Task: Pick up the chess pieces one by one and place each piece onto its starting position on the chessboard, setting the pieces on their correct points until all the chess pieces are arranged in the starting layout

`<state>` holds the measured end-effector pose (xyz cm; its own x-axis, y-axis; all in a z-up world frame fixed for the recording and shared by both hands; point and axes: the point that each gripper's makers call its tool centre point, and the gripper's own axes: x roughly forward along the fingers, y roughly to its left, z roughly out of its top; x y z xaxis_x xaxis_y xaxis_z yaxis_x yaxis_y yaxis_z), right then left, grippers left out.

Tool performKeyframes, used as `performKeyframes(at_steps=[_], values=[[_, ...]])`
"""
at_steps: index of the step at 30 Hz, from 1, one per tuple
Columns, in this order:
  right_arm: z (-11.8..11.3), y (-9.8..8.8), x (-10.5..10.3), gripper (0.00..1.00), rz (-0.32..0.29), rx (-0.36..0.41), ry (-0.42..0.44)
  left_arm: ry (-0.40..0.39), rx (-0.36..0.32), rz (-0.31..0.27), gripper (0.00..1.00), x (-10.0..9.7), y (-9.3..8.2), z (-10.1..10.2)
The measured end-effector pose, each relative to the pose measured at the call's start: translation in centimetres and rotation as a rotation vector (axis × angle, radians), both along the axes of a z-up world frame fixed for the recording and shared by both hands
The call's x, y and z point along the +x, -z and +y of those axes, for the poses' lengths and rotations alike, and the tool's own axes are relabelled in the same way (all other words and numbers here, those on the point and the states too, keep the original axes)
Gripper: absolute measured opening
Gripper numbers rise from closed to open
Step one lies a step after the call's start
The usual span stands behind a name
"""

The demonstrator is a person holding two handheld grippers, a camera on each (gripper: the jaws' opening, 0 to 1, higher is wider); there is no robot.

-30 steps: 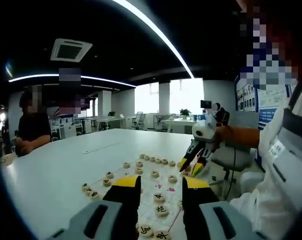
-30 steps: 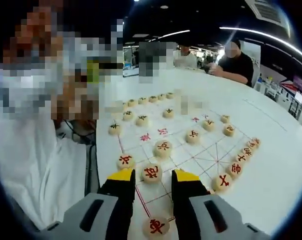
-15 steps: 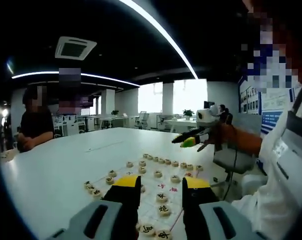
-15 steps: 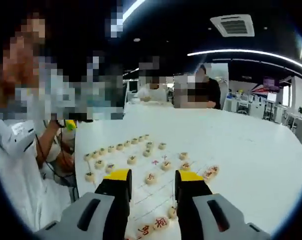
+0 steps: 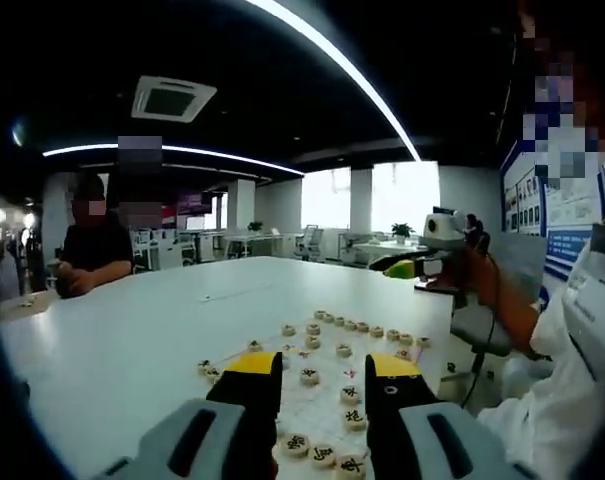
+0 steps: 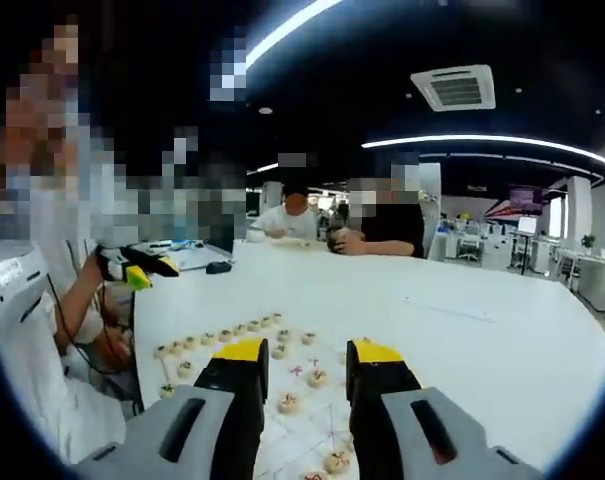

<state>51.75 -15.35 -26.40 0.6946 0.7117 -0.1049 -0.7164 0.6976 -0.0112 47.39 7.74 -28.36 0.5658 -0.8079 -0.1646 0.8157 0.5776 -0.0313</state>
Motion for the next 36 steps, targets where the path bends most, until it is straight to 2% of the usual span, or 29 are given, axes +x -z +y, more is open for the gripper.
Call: performKeyframes(at_steps=[3, 6, 7, 10, 12, 16, 24, 30, 36], values=[[-0.4, 0.2, -0.5, 0.31, 0.012, 0.033, 0.017, -0.080, -0.059, 0.008, 0.36, 1.1, -0.9, 0.9], [-1.0, 0.5, -1.1, 0.31, 0.013, 0.073, 0.039, -0.110, -0.067, -0.002, 0.36, 1.4, -1.4, 1.5], [-1.1, 0.7, -1.2, 0.31, 0.042, 0.080, 0.050, -0.115, -0.069, -0.003, 0.36, 1.4, -1.6, 1.7], [-1.2, 0.3, -2.0, 0.31, 0.017, 0.054, 0.043, -0.136, -0.079, -0.011, 0.37, 1.5, -2.0, 2.1], [-1.0, -0.5, -2.4, 0.31, 0.008, 0.069, 0.039, -0.156, -0.080, -0.019, 0.37, 1.7, -2.2, 2.4], [0.5, -1.1, -2.9, 0.31, -0.015, 0.061, 0.011, -0.180, -0.083, -0.018, 0.37, 1.9, -2.3, 2.9], [1.4, -0.6, -3.1, 0.31, -0.012, 0.028, -0.006, -0.196, -0.089, -0.011, 0.37, 2.2, -2.3, 3.4], [0.4, -0.8, -2.6, 0.31, -0.010, 0.042, 0.033, -0.206, -0.094, -0.014, 0.37, 2.3, -2.4, 3.7], [0.0, -1.4, -2.6, 0.31, -0.036, 0.052, 0.051, -0.203, -0.095, -0.011, 0.37, 2.2, -2.4, 3.6]])
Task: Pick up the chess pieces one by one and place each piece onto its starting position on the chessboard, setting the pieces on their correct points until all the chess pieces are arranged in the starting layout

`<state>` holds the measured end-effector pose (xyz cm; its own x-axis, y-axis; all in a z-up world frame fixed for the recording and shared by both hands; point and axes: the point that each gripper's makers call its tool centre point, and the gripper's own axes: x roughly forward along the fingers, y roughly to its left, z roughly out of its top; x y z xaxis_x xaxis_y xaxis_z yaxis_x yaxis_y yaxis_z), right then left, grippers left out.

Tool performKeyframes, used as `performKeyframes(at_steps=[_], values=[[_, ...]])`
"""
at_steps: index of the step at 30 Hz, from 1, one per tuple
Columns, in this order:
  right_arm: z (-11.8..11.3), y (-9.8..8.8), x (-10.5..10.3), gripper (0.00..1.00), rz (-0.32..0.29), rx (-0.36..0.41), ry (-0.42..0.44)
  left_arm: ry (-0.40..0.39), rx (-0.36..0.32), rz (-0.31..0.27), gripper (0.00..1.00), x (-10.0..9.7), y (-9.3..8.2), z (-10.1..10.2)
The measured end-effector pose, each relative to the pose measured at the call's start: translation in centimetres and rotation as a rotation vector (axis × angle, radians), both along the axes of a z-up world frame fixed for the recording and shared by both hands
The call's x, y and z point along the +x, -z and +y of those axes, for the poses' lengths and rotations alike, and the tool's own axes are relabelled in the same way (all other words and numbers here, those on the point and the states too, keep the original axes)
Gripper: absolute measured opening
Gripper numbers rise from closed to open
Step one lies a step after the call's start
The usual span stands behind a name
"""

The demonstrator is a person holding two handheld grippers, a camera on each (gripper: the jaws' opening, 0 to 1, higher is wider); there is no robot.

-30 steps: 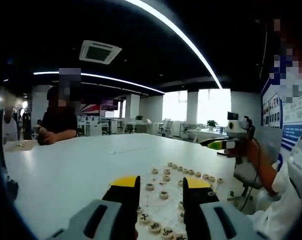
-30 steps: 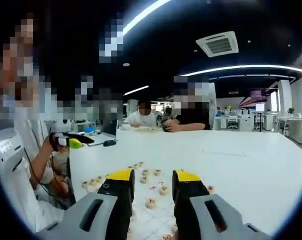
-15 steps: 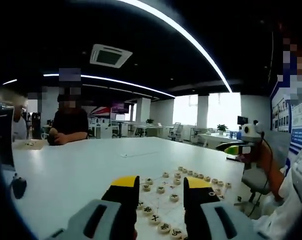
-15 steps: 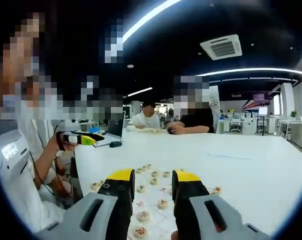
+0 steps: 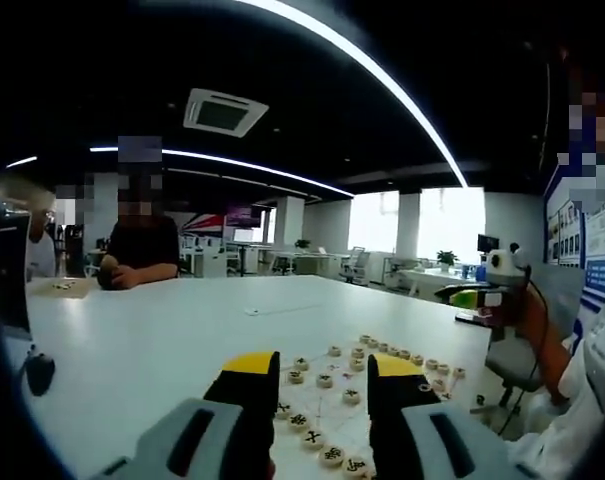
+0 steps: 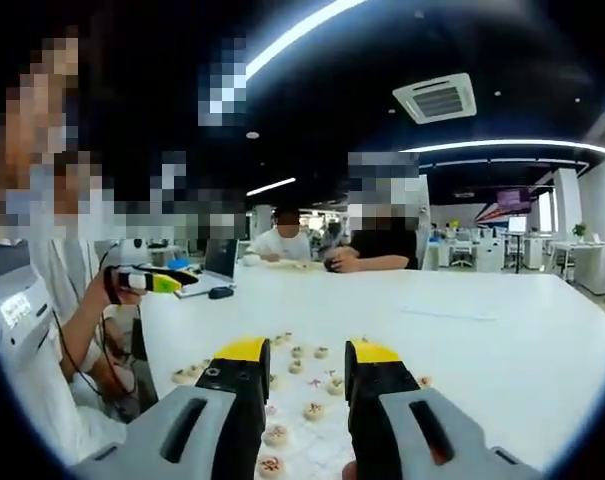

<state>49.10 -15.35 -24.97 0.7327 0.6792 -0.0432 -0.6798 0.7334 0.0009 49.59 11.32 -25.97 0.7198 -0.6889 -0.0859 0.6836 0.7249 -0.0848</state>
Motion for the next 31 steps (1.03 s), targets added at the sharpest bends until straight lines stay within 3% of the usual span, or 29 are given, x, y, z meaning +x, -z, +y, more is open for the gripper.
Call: performKeyframes(at_steps=[31], values=[[-0.62, -0.33, 0.15, 0.31, -0.012, -0.027, 0.043, -0.014, -0.004, 0.006, 0.36, 0.28, 0.18, 0.47]])
